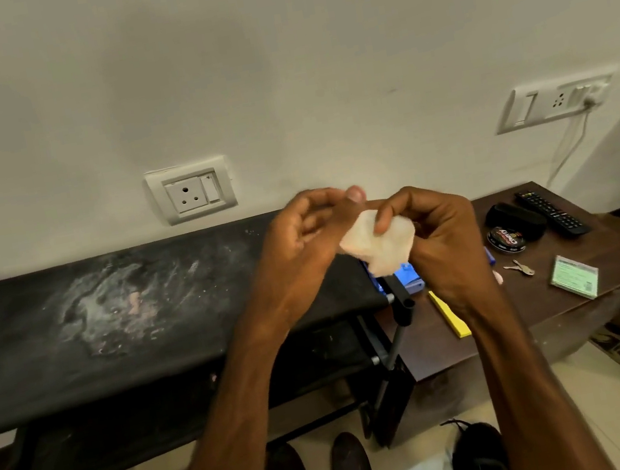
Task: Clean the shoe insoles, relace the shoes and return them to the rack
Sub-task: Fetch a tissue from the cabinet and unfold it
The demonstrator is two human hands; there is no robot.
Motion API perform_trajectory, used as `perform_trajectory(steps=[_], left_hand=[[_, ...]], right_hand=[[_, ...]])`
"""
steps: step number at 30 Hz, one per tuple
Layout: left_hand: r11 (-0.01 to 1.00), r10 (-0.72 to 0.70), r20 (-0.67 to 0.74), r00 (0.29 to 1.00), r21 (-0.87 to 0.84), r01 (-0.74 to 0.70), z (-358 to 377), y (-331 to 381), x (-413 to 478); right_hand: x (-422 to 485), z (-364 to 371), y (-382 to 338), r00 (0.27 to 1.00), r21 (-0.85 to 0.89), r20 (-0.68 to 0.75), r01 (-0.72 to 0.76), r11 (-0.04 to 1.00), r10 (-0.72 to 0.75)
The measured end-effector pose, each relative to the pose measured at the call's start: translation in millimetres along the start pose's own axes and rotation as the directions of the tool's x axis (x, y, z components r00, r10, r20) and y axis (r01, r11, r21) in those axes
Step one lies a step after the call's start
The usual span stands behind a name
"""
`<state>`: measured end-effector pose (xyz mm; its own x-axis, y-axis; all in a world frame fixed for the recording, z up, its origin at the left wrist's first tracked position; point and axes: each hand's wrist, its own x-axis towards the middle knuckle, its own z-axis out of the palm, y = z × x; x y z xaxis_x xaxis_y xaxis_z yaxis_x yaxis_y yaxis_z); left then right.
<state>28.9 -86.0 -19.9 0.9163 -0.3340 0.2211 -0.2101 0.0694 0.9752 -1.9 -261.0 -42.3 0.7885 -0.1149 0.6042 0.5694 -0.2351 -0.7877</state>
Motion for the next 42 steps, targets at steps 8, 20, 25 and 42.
perform_trajectory(steps=[8,20,25,42], left_hand=[[0.986,-0.025,0.074,0.997,0.164,0.013,-29.3,8.0,-46.8],[0.978,-0.136,-0.055,0.989,0.153,0.143,-30.5,-18.4,-118.2],[0.964,-0.234,-0.121,0.965,0.101,0.247,-20.9,-38.0,-156.0],[0.946,-0.325,-0.106,0.940,-0.021,0.325,-23.4,-61.5,-194.1]], right_hand=[[-35.7,18.4,-35.8,0.986,0.182,0.098,-0.151,0.972,0.135],[-97.7,13.6,-45.1,0.915,0.184,0.197,-0.388,0.903,0.352],[-132.9,20.1,-46.9,0.925,-0.108,0.291,-0.223,0.969,0.246],[-185.9,45.4,-38.3,0.851,-0.076,0.087,-0.514,0.855,0.519]])
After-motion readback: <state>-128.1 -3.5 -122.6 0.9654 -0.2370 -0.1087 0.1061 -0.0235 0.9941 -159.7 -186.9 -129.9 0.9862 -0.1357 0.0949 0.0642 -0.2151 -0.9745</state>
